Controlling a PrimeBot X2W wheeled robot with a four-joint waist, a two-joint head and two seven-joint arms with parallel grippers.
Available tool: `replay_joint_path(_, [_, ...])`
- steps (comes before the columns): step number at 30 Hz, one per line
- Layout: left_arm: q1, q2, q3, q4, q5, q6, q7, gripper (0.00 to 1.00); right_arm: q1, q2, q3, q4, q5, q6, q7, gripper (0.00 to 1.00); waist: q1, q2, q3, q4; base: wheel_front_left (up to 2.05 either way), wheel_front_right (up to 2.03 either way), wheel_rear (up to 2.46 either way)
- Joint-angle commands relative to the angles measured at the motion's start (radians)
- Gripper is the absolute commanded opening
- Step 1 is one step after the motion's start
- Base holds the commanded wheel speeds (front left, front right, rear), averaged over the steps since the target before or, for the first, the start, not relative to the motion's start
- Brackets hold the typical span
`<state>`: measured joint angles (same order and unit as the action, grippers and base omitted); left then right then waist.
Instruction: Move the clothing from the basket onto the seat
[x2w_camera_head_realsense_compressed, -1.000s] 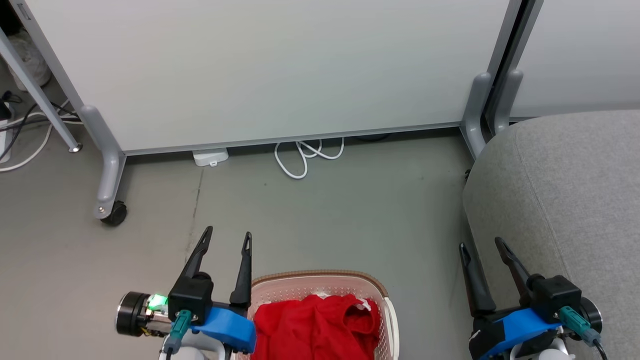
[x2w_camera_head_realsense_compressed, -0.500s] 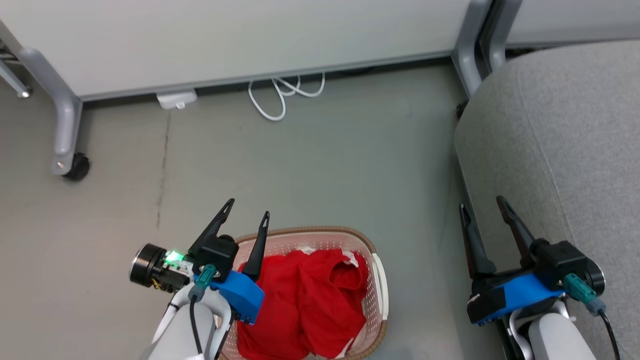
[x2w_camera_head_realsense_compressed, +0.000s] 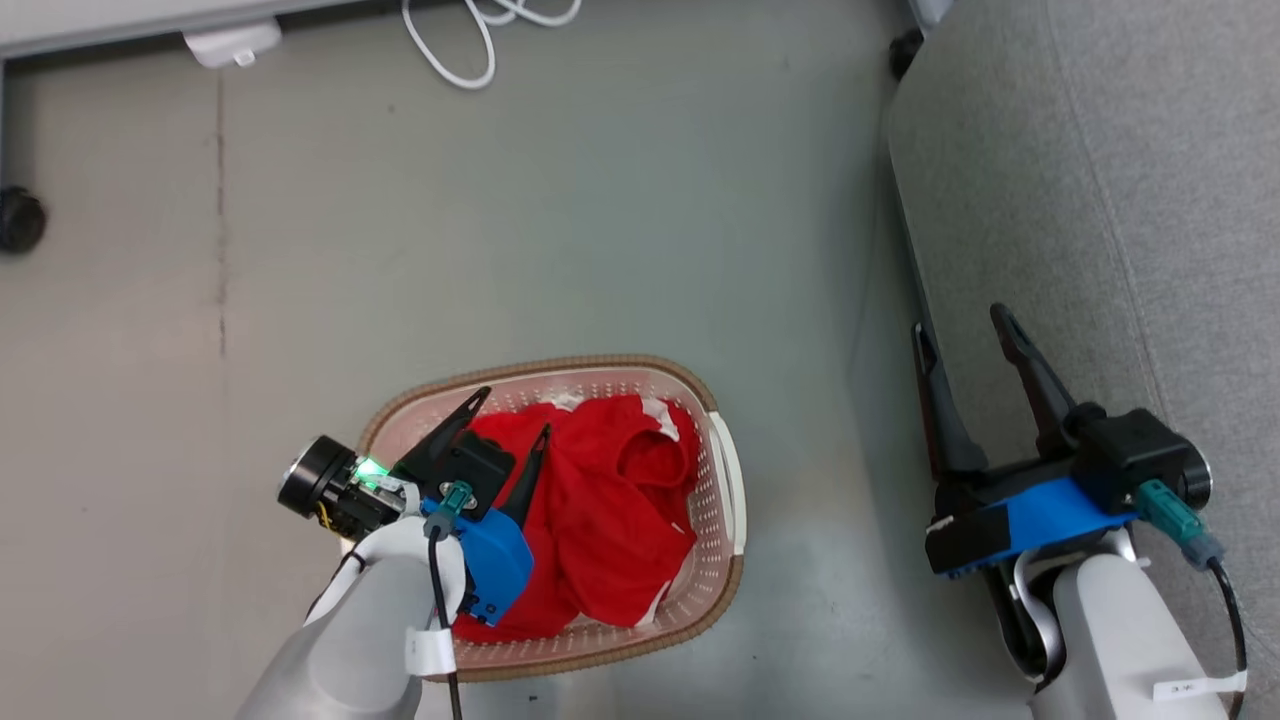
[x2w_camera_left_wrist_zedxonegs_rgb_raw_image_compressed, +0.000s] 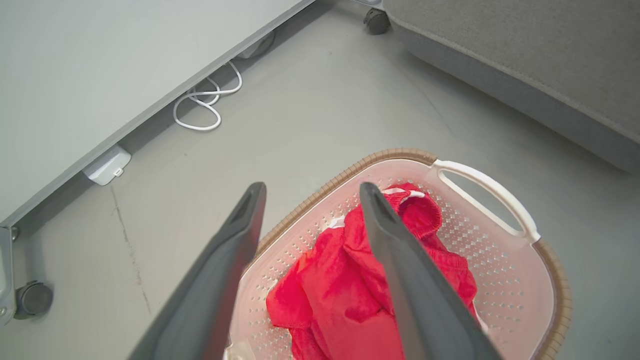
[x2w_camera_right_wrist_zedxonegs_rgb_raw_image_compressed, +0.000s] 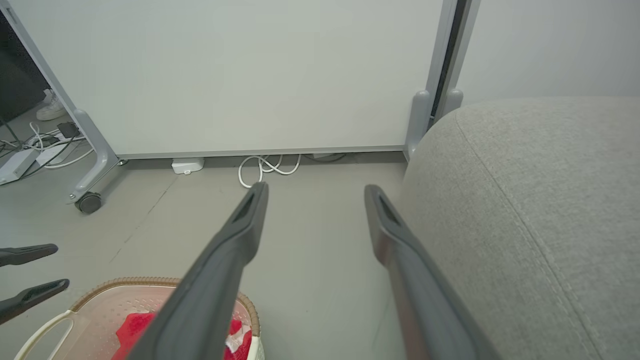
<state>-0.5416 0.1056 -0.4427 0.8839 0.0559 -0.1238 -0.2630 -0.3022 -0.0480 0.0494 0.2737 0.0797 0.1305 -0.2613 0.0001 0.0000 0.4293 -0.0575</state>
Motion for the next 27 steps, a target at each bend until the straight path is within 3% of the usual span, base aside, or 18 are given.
replay_joint_path(1, [-0.041, 0.007, -0.015, 0.035, 0.009, -0.002, -0.003, 1.00, -0.032, -0.004, 0.001, -0.008, -0.010, 0.000, -0.006, 1.00, -0.0001, 0.0000, 0.057, -0.019, 0.00, 0.00, 0.00])
replay_joint_path(14, [-0.197, -0.008, -0.109, 0.335, 0.027, -0.008, 0.023, 1.00, -0.098, -0.013, -0.010, -0.039, -0.023, 0.000, -0.006, 1.00, -0.0001, 0.0000, 0.208, -0.039, 0.00, 0.00, 0.00])
replay_joint_path(27, [-0.289, 0.000, -0.216, 0.400, 0.028, -0.007, 0.158, 1.00, -0.143, -0.030, -0.017, -0.082, -0.030, 0.000, -0.006, 1.00, -0.0001, 0.0000, 0.348, -0.037, 0.00, 0.00, 0.00])
